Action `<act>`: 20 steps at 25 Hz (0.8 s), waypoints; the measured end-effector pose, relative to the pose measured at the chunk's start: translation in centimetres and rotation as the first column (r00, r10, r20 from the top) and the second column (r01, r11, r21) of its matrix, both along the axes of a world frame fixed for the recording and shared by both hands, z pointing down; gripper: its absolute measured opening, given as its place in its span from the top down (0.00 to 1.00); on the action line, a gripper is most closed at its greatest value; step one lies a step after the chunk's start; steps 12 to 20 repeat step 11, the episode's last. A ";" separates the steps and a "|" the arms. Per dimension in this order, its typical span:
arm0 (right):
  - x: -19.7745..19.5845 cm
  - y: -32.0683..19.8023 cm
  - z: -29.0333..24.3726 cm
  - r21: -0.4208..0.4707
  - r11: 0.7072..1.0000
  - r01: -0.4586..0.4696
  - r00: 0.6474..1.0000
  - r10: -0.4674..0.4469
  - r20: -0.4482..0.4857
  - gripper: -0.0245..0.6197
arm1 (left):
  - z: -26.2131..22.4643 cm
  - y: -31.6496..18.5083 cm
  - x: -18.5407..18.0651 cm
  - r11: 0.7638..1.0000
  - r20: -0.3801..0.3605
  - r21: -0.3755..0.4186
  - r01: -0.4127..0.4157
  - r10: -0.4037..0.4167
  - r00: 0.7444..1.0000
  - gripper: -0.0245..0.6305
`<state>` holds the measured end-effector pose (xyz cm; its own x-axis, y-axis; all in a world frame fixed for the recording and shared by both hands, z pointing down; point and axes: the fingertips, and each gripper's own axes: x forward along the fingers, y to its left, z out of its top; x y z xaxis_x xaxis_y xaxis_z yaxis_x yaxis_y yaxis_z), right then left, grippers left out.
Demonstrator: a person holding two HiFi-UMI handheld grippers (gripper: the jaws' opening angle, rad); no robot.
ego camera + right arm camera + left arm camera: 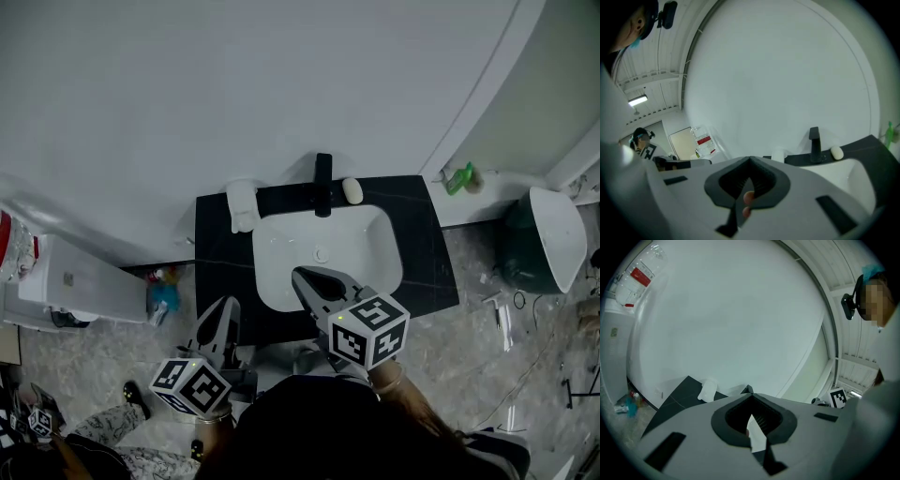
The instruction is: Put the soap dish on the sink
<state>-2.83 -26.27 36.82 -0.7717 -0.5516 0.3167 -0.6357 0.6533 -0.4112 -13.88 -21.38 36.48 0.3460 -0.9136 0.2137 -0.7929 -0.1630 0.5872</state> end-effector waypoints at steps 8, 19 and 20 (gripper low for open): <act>0.3 0.3 0.1 0.011 1.000 -0.004 0.999 0.005 -0.035 0.93 | 0.9 0.3 0.9 0.998 -0.034 -0.032 -0.046 0.045 0.998 0.96; 0.2 0.2 0.2 0.006 1.000 -0.010 0.999 0.010 -0.040 0.93 | 1.3 0.4 1.5 0.995 -0.062 -0.044 -0.092 0.089 0.994 0.96; 0.2 0.2 0.2 0.006 1.000 -0.010 0.999 0.010 -0.040 0.93 | 1.3 0.4 1.5 0.995 -0.062 -0.044 -0.092 0.089 0.994 0.96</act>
